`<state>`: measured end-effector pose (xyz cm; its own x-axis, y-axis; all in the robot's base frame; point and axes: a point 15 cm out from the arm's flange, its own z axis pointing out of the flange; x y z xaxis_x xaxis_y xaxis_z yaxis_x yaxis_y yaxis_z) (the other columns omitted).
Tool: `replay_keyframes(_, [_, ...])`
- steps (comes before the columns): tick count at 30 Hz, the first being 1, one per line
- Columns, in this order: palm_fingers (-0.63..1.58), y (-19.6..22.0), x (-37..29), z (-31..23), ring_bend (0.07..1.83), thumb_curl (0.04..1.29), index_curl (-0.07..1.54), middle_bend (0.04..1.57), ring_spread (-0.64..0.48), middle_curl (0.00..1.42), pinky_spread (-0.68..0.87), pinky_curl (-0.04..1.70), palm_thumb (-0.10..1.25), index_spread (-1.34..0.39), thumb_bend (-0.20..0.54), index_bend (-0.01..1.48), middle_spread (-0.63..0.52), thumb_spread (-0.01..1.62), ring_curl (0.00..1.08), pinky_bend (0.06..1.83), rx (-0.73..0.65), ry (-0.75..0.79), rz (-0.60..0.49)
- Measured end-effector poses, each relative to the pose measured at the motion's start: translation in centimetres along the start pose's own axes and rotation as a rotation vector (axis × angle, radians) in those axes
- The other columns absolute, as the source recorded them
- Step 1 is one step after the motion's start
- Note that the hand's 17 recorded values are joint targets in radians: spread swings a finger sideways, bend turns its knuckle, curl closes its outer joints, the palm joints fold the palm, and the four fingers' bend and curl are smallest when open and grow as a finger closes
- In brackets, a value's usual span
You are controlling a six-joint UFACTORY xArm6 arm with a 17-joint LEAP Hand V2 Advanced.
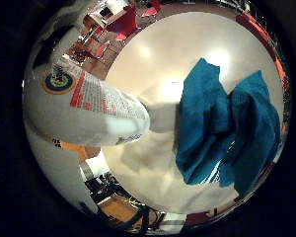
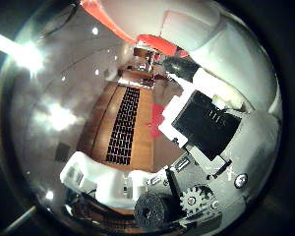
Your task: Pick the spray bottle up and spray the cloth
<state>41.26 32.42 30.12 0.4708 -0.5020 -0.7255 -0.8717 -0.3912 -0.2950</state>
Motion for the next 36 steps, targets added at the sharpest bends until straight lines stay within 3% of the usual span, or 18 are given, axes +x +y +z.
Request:
replay_keyframes(8, [1.11, 0.2, 0.8, 0.5, 1.29, 0.58, 0.70, 1.38, -0.22, 0.64, -0.22, 1.33, 0.94, -0.20, -0.023, 1.14, -0.09, 1.07, 0.78, 1.02, -0.010, -0.001, -0.010])
replay_keyframes(16, [0.96, 0.6, 1.0, 0.6, 1.24, 0.57, 0.68, 1.17, -0.22, 0.59, -0.31, 1.13, 0.86, -0.29, -0.031, 0.69, -0.11, 0.94, 0.68, 0.98, -0.026, 0.003, -0.037])
replay_keyframes(20, [0.66, 1.1, 1.3, 0.8, 1.22, 0.56, 0.65, 1.01, -0.26, 0.57, -0.41, 1.01, 0.84, -0.35, -0.026, 0.39, -0.14, 0.93, 0.64, 0.96, -0.038, 0.003, -0.040])
replay_keyframes(22, [0.49, 1.3, 1.3, 0.8, 1.20, 0.55, 0.63, 0.94, -0.26, 0.56, -0.43, 0.98, 0.83, -0.38, -0.025, 0.34, -0.16, 0.97, 0.63, 0.91, -0.047, 0.010, -0.046])
replay_keyframes(24, [0.28, 1.8, 1.7, 0.7, 1.12, 0.53, 0.61, 0.85, -0.26, 0.54, -0.38, 0.96, 0.80, -0.40, -0.028, 0.34, -0.16, 1.02, 0.61, 0.79, -0.066, 0.027, -0.060])
replay_keyframes(27, [-0.01, 2.1, 1.8, 0.3, 0.85, 0.49, 0.55, 0.66, -0.13, 0.46, -0.07, 0.88, 0.74, -0.38, -0.028, 0.35, -0.08, 1.05, 0.51, 0.62, -0.081, 0.048, -0.077])
replay_keyframes(32, [-0.03, 2.0, 1.8, -0.8, 0.57, 0.43, 0.46, 0.42, 0.10, 0.37, 0.33, 0.70, 0.69, -0.29, -0.029, 0.24, 0.06, 1.06, 0.38, 0.51, -0.066, 0.052, -0.076])
replay_keyframes(36, [0.00, 2.2, 2.3, -2.4, 0.47, 0.40, 0.41, 0.31, 0.16, 0.34, 0.42, 0.59, 0.68, -0.26, -0.027, 0.17, 0.11, 1.06, 0.33, 0.45, -0.052, 0.063, -0.068])
